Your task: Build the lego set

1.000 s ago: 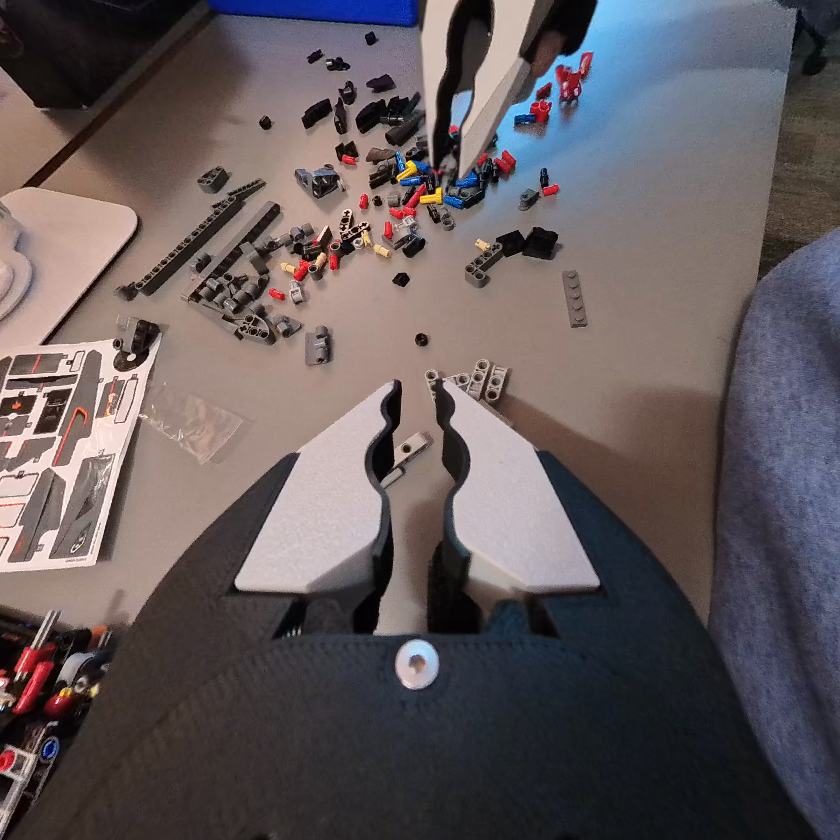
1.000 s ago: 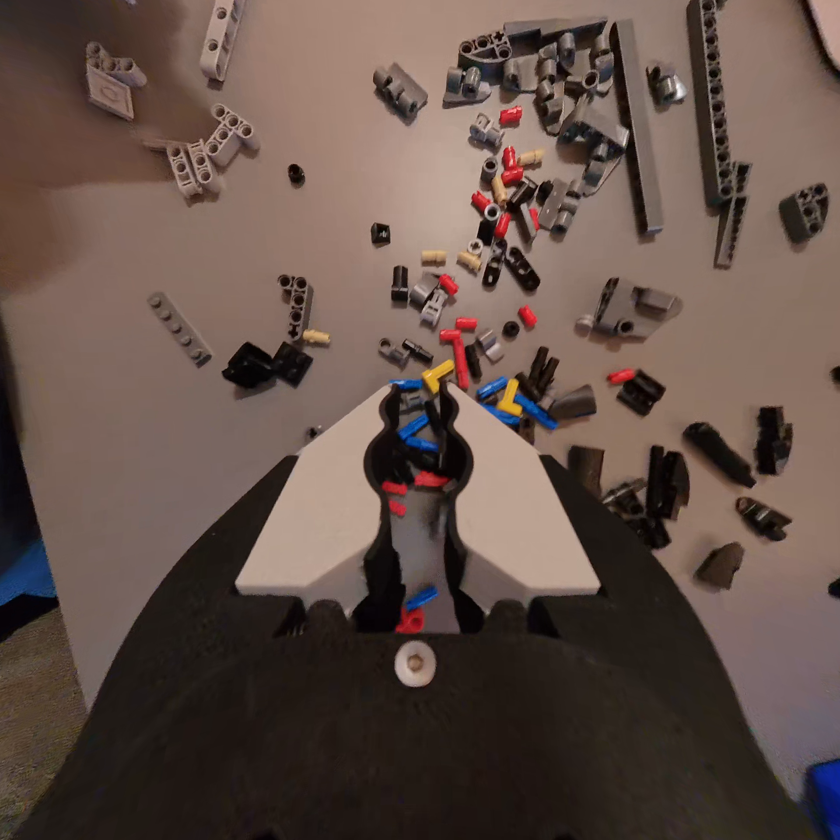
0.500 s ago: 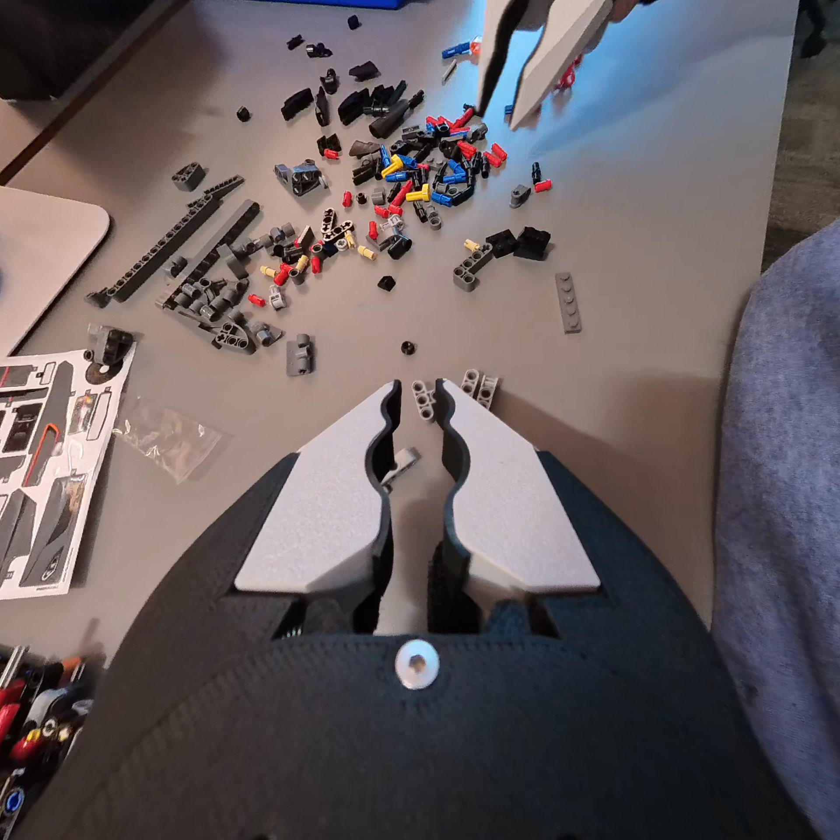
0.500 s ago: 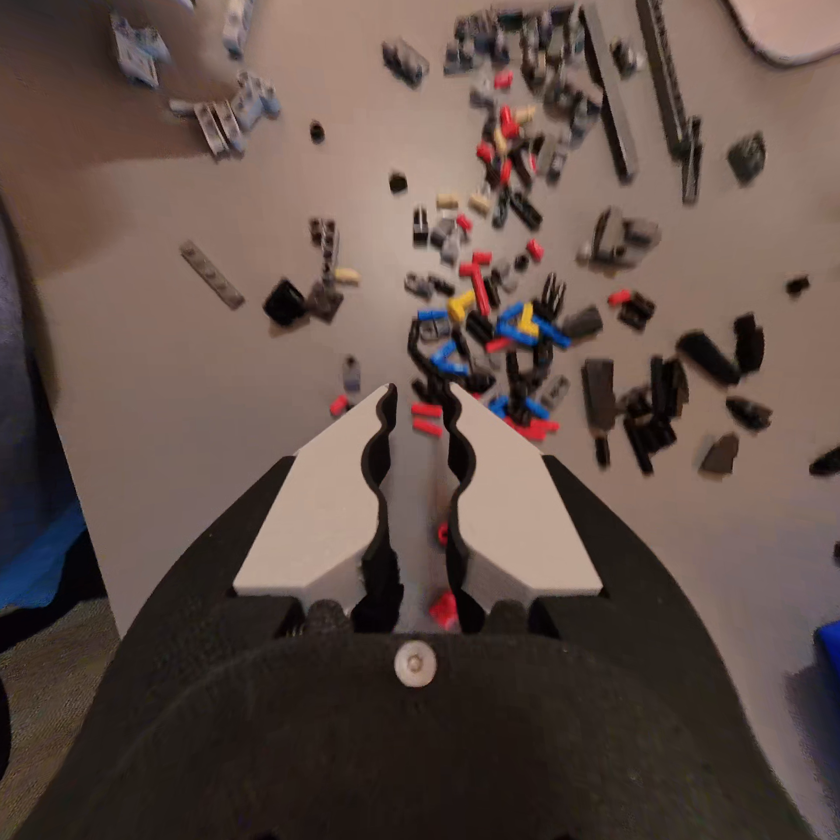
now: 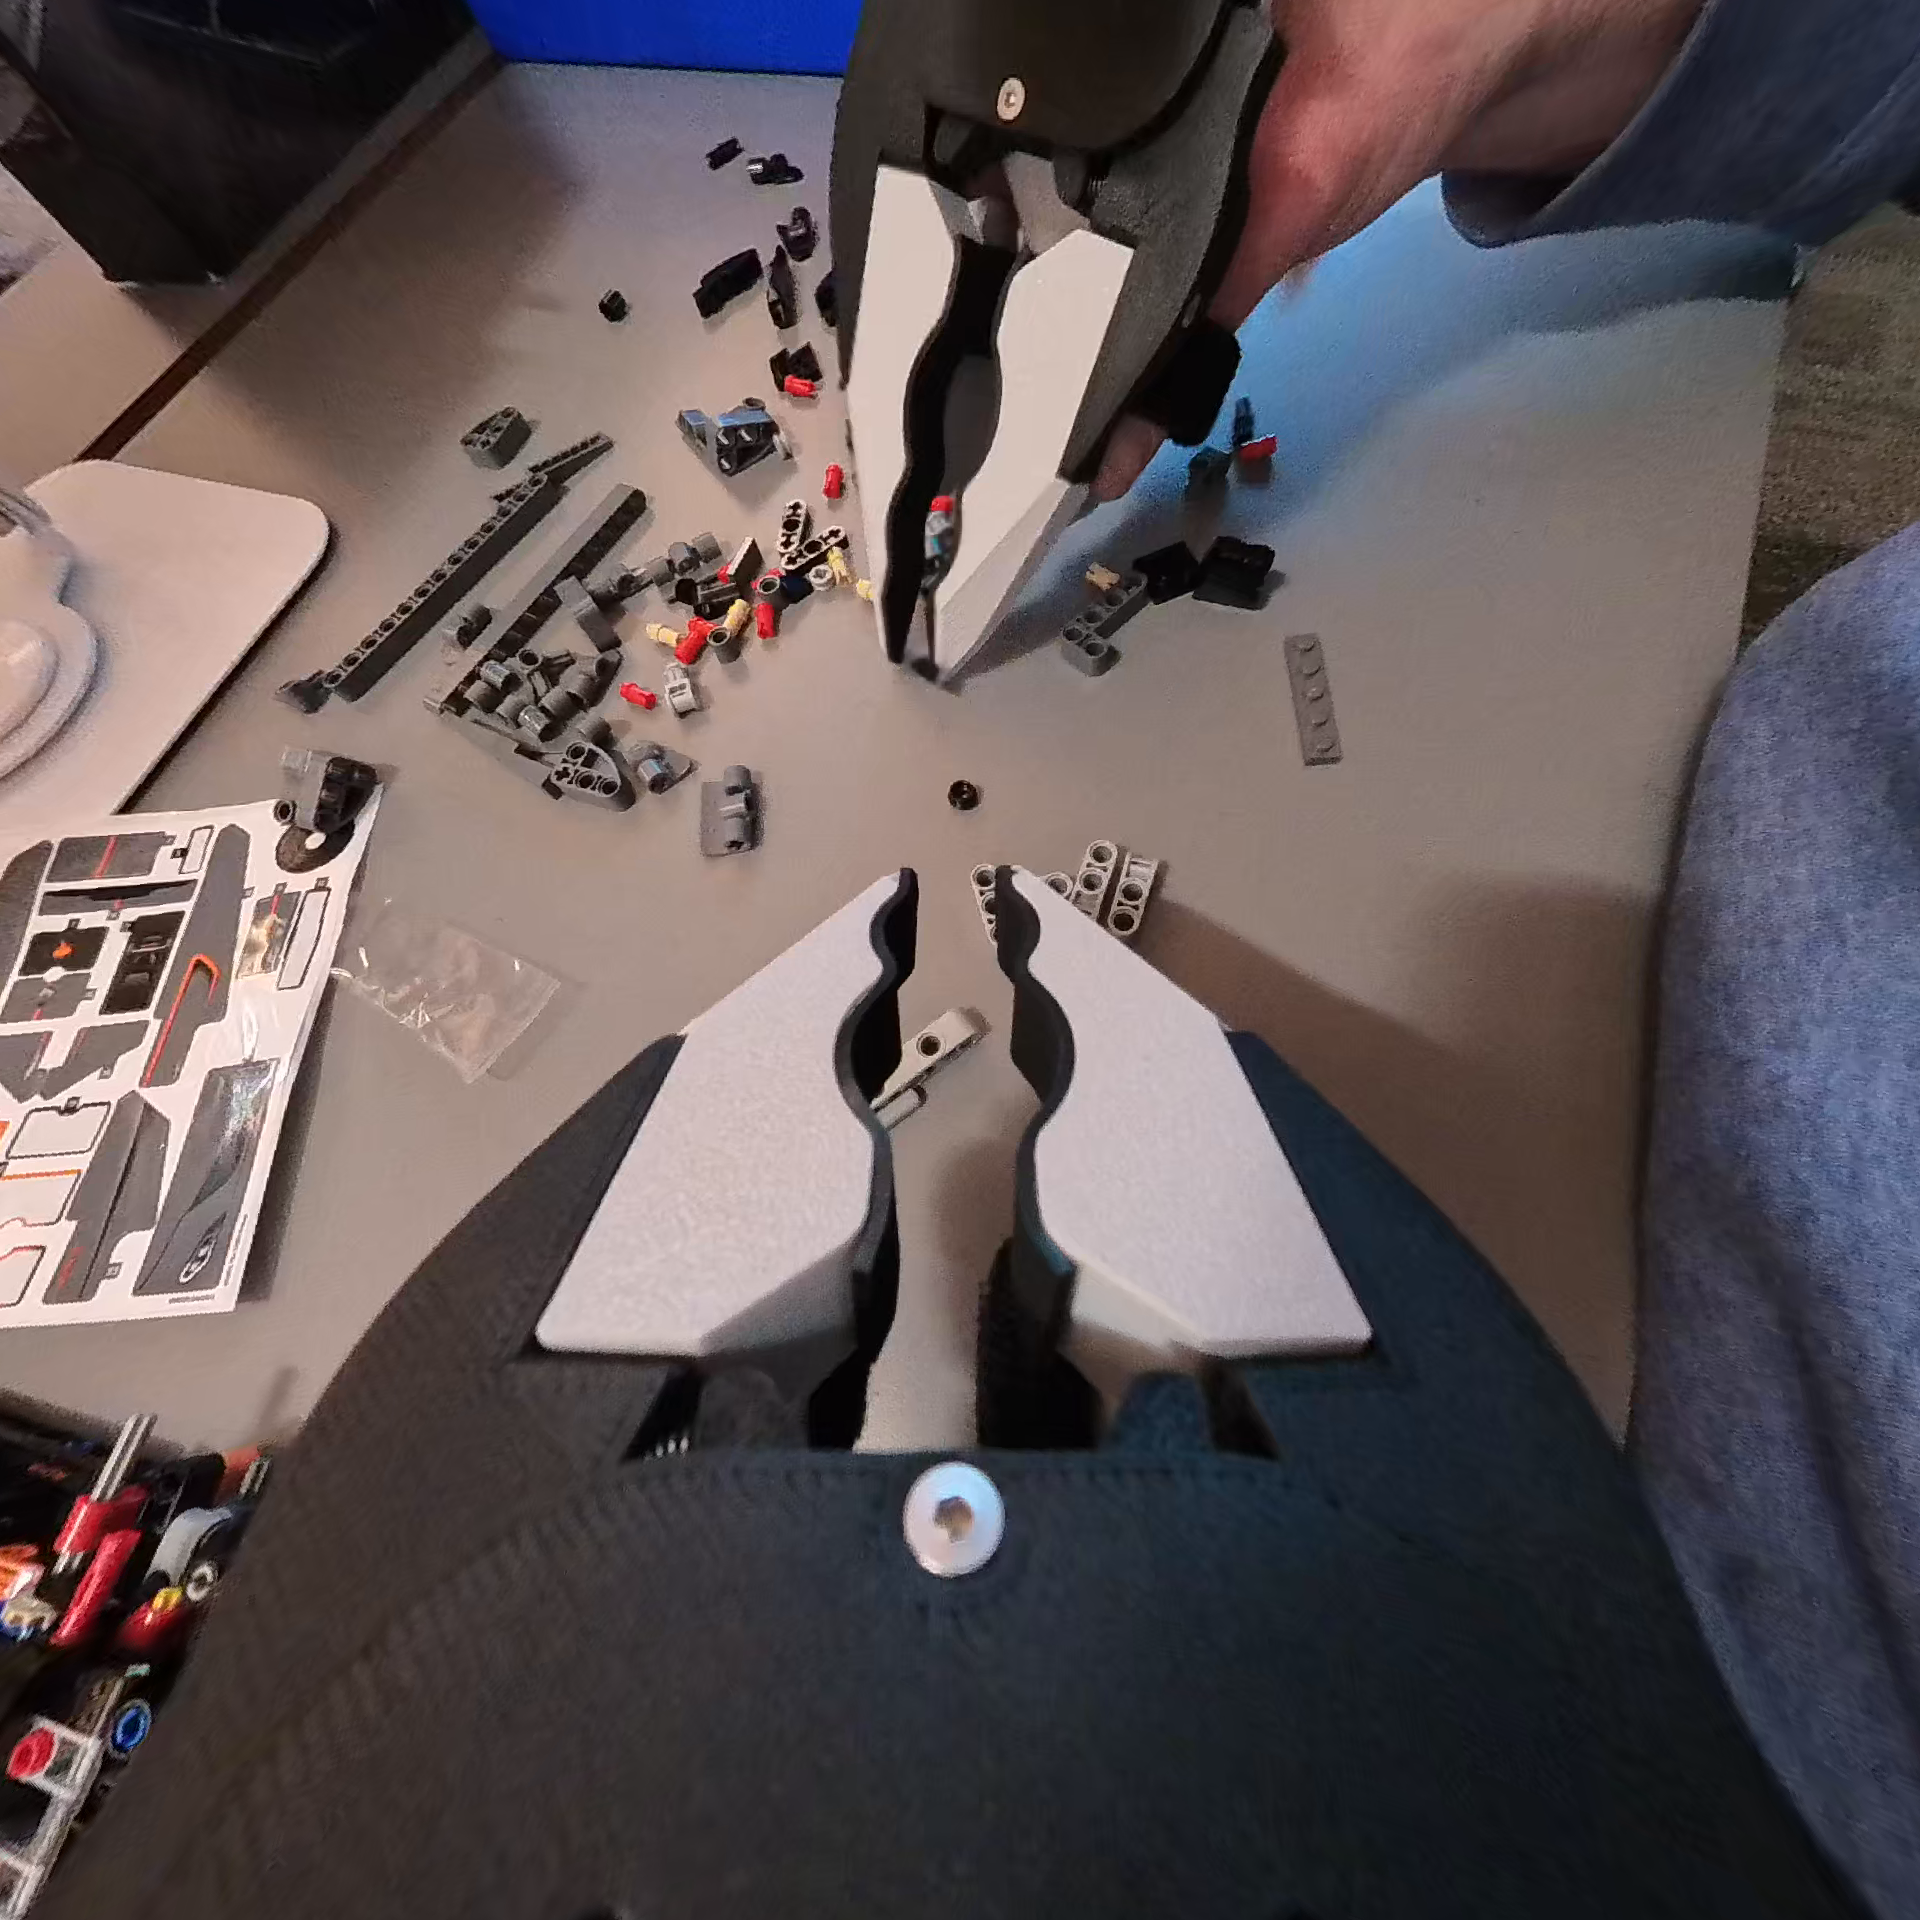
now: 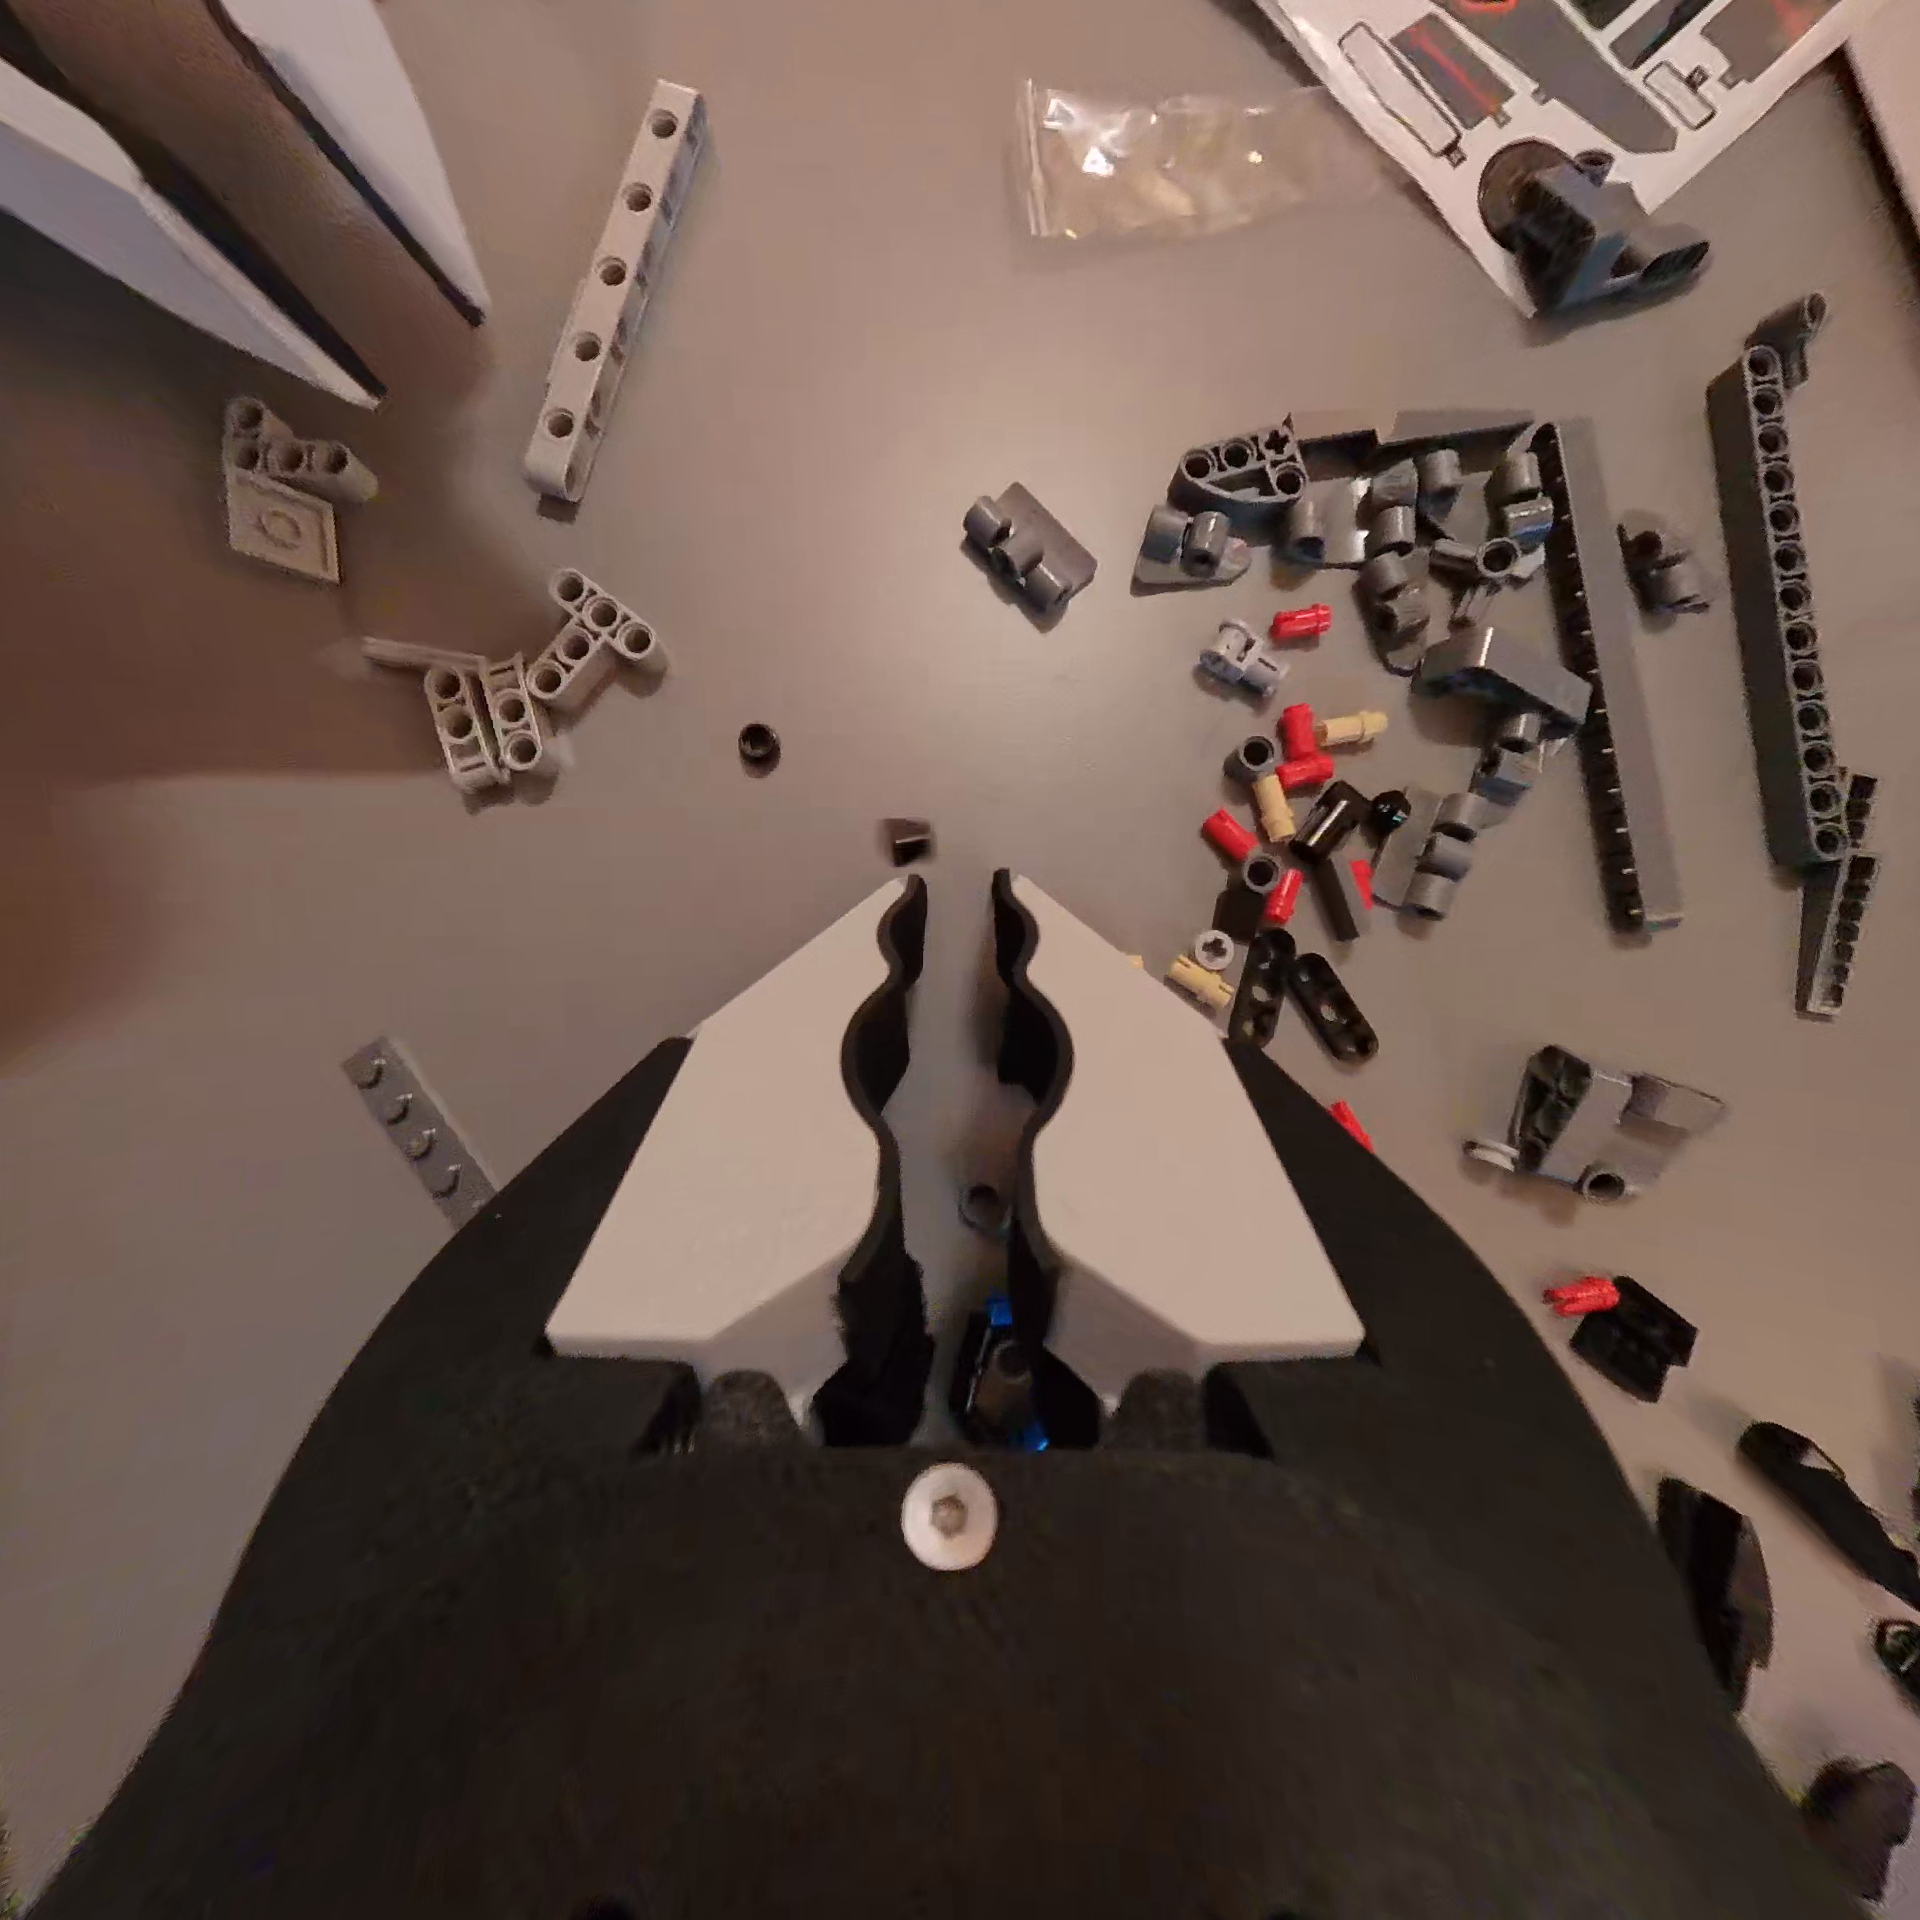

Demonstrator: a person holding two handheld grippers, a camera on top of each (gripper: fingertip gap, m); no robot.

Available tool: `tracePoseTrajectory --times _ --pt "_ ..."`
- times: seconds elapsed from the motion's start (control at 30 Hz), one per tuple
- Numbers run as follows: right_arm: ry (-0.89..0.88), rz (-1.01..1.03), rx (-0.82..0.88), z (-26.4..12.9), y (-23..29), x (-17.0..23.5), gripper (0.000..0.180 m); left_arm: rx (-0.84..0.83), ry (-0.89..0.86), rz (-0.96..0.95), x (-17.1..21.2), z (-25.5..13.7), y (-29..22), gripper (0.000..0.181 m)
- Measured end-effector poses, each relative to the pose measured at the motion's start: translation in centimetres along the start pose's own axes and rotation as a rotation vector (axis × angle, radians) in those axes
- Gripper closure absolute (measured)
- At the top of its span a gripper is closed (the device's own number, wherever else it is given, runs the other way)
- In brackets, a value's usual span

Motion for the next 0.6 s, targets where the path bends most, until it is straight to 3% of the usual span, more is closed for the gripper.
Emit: tracePoseTrajectory --times 0.17,0.4,0.6 --pt "0.008 0.0 0.014 -0.1 0.0 0.1 0.18 0.013 0.0 0.003 0.1 0.2 0.0 0.168" --pt "-0.053 -0.06 -0.023 -1.4 1.4 -2.0 0.17 -0.032 0.018 -0.011 0.3 -0.4 0.9 0.168" --pt "-0.023 -0.02 -0.049 0.5 2.6 -3.7 0.161 -0.038 0.022 -0.043 1.0 -0.8 1.0 0.168"
Point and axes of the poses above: each gripper's, where its closed fingertips meet, z out along the fingers, x out of its underside, y = z × x across the jaws, the point moved 8 cm from there along -z, back along the fingers, and after that the axes turned 13 degrees about y, right-handed, at the moved point
